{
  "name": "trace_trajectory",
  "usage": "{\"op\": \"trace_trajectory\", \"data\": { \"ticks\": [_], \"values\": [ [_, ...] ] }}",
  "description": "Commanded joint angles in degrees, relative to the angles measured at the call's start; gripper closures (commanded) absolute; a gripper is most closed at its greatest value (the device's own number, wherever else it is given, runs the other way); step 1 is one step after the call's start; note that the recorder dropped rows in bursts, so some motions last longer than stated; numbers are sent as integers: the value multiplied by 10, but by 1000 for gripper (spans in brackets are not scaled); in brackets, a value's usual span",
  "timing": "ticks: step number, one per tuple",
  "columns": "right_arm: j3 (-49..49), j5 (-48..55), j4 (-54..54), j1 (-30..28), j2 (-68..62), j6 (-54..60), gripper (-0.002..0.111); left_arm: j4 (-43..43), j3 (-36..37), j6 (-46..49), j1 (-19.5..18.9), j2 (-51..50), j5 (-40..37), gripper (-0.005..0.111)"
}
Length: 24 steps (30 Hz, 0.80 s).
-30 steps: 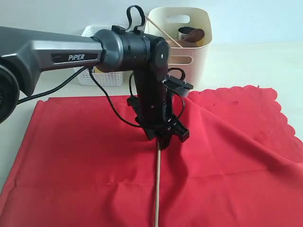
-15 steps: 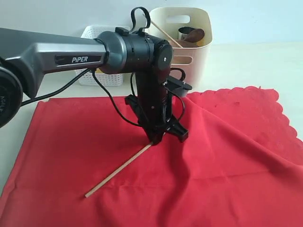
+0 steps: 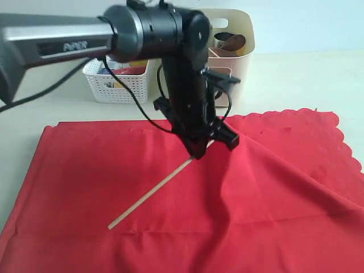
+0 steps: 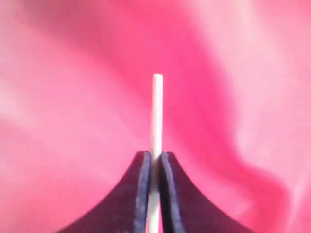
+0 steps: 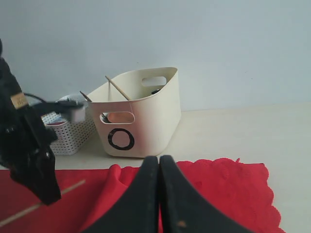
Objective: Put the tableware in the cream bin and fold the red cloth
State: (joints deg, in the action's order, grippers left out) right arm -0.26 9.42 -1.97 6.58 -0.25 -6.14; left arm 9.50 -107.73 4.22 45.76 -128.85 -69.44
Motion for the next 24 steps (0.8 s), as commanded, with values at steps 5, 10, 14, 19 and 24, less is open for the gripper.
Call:
{"op": "trace_trajectory", "data": {
  "ticks": [5,10,14,19,24],
  "values": [
    [3,-5,4,1,2,1,108,-13,-65,14,-35,99,110,107],
    [3,-5,4,1,2,1,108,28,-70,1,-79,137,349,107],
    [3,-5,4,1,2,1,108,133,-63,1,-114,126,526,107],
    [3,-5,4,1,2,1,108,182,-59,-2,-122,80,614,107],
    [3,-5,4,1,2,1,108,182,-58,-2,-125,57,645,107]
  ]
}}
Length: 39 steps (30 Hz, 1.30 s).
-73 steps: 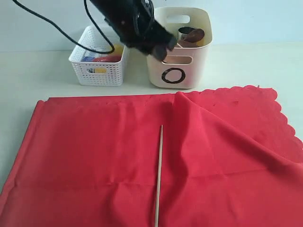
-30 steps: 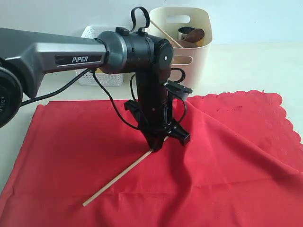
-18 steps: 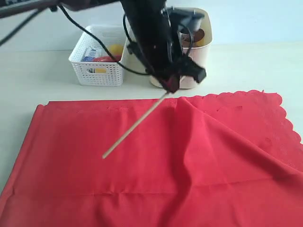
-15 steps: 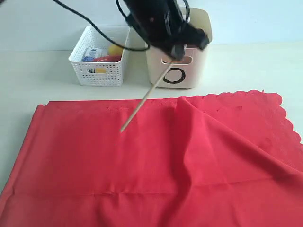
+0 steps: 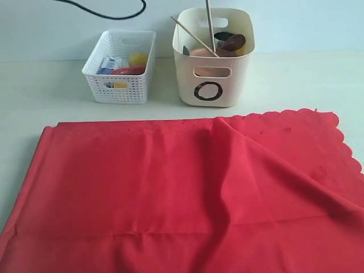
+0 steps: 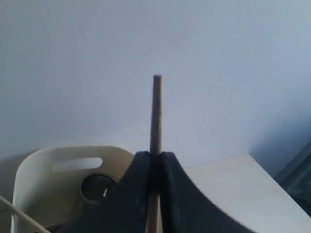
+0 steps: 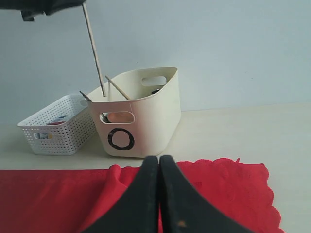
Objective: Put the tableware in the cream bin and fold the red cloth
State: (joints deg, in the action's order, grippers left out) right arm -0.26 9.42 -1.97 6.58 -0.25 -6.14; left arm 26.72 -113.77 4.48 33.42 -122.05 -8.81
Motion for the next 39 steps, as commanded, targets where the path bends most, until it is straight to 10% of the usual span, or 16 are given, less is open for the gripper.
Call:
{"op": "trace_trajectory", "data": {
  "ticks": [1,13,24,29,34,35,39],
  "values": [
    [3,-5,4,1,2,1,108,10,3,-8,-4,-11,41,107],
    [3,-5,4,1,2,1,108,3,3,-30,-11,-19,178,106],
    [3,-5,4,1,2,1,108,15,4,-32,-41,-34,105,44],
    [3,-5,4,1,2,1,108,-8,4,-30,-48,-12,18,48],
    [3,-5,4,1,2,1,108,-87,4,-29,-48,39,-110,85],
    [3,-5,4,1,2,1,108,-137,4,-31,-49,64,-182,105],
    [3,-5,4,1,2,1,108,-221,6,-35,-56,121,-388,107]
  ]
}}
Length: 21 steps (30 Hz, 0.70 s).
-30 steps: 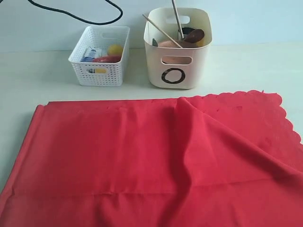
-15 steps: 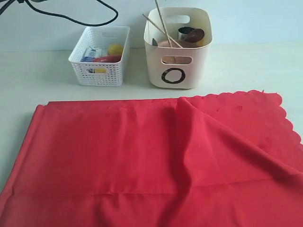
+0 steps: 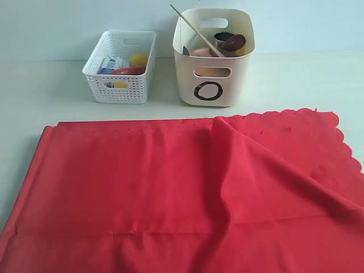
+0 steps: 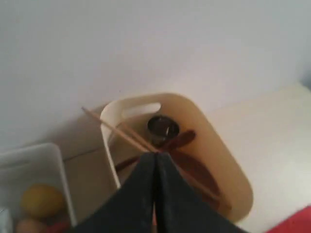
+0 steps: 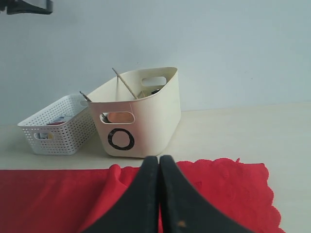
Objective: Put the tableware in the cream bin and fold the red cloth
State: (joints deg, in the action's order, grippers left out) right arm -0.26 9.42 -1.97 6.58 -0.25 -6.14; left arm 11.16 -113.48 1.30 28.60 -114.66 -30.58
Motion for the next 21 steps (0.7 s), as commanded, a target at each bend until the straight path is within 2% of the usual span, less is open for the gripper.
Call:
{"op": "trace_trajectory", "data": {
  "ticks": [1,3,6,11,17,21],
  "values": [
    [3,-5,4,1,2,1,108,-67,9,-3,-11,56,-192,107],
    [3,-5,4,1,2,1,108,-81,62,4,-28,99,-242,107],
    [3,-5,4,1,2,1,108,-81,190,14,-46,169,-206,107],
    [3,-5,4,1,2,1,108,-74,439,15,-46,296,-4,107],
    [3,-5,4,1,2,1,108,-19,627,3,-46,372,168,107],
    [3,-5,4,1,2,1,108,10,722,2,-46,399,284,107]
  ]
}}
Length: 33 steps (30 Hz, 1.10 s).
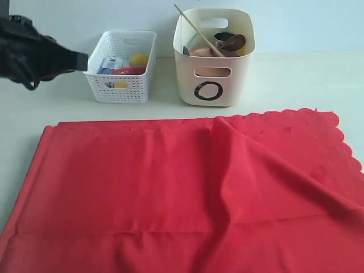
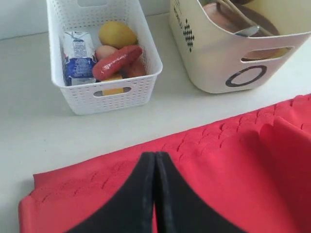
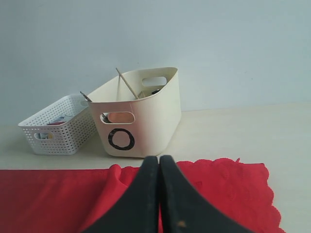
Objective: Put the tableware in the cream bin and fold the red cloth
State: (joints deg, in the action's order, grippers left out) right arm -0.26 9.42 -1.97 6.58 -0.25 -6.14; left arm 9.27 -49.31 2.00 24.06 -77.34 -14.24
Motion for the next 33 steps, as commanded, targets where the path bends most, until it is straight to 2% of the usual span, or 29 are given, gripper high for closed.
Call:
{"op": "trace_trajectory", "data": {
  "ticks": [1,4,9,17,28,33],
  "values": [
    [3,-5,4,1,2,1,108,30,104,-6,-1,29,153,107],
    [3,-5,4,1,2,1,108,40,163,-10,-1,32,224,107],
    [3,-5,4,1,2,1,108,40,236,-8,-1,32,287,107],
    [3,-5,4,1,2,1,108,40,314,-9,-1,32,389,107],
    [3,-5,4,1,2,1,108,40,318,-9,-1,32,398,107],
    [3,-5,4,1,2,1,108,40,318,-7,-1,32,379,107]
  ]
}}
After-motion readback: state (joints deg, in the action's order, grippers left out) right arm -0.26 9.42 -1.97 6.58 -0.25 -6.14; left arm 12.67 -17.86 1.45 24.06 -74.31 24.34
